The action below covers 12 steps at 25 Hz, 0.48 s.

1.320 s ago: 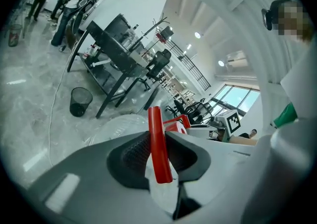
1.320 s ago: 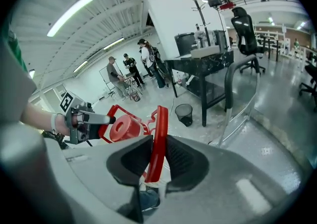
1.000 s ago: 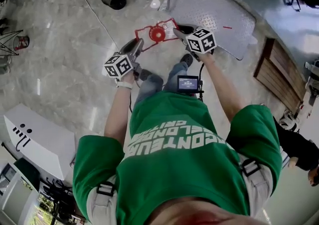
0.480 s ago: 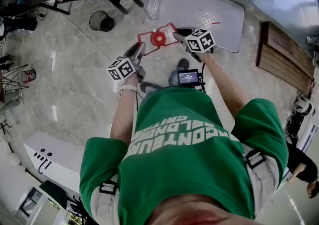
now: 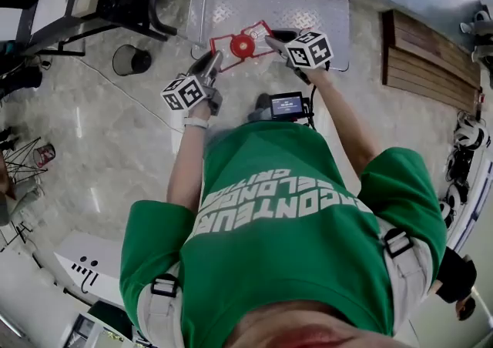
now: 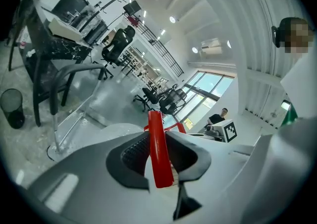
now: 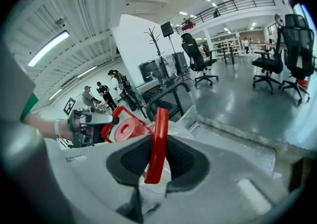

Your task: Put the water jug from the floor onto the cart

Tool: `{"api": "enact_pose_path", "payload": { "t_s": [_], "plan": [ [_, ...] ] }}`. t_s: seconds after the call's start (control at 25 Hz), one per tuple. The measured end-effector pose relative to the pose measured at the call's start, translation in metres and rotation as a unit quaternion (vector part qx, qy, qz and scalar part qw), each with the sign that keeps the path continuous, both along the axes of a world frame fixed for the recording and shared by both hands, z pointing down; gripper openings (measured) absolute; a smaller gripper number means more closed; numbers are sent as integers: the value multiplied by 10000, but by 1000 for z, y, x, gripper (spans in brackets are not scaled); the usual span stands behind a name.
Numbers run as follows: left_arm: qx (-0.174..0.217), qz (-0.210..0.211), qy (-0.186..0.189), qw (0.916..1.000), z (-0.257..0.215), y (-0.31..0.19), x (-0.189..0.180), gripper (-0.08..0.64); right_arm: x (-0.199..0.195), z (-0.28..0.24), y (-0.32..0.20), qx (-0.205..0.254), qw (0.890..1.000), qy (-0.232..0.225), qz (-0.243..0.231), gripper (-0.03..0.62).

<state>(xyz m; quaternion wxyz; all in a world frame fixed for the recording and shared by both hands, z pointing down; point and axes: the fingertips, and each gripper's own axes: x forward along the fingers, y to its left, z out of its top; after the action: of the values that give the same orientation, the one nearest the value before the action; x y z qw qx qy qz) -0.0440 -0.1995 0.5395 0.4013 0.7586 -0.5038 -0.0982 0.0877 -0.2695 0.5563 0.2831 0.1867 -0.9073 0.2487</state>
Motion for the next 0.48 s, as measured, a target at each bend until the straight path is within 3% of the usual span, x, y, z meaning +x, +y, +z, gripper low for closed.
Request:
{"api": "enact_pose_path", "payload": {
  "t_s": [0.24, 0.48],
  "plan": [
    [15, 463, -107, 9989, 3, -71, 29, 106, 36, 5, -56, 41, 9988, 41, 488, 71],
    [-177, 990, -77, 9949, 29, -136, 29, 106, 39, 30, -105, -121, 9952, 250, 939, 72]
  ]
}}
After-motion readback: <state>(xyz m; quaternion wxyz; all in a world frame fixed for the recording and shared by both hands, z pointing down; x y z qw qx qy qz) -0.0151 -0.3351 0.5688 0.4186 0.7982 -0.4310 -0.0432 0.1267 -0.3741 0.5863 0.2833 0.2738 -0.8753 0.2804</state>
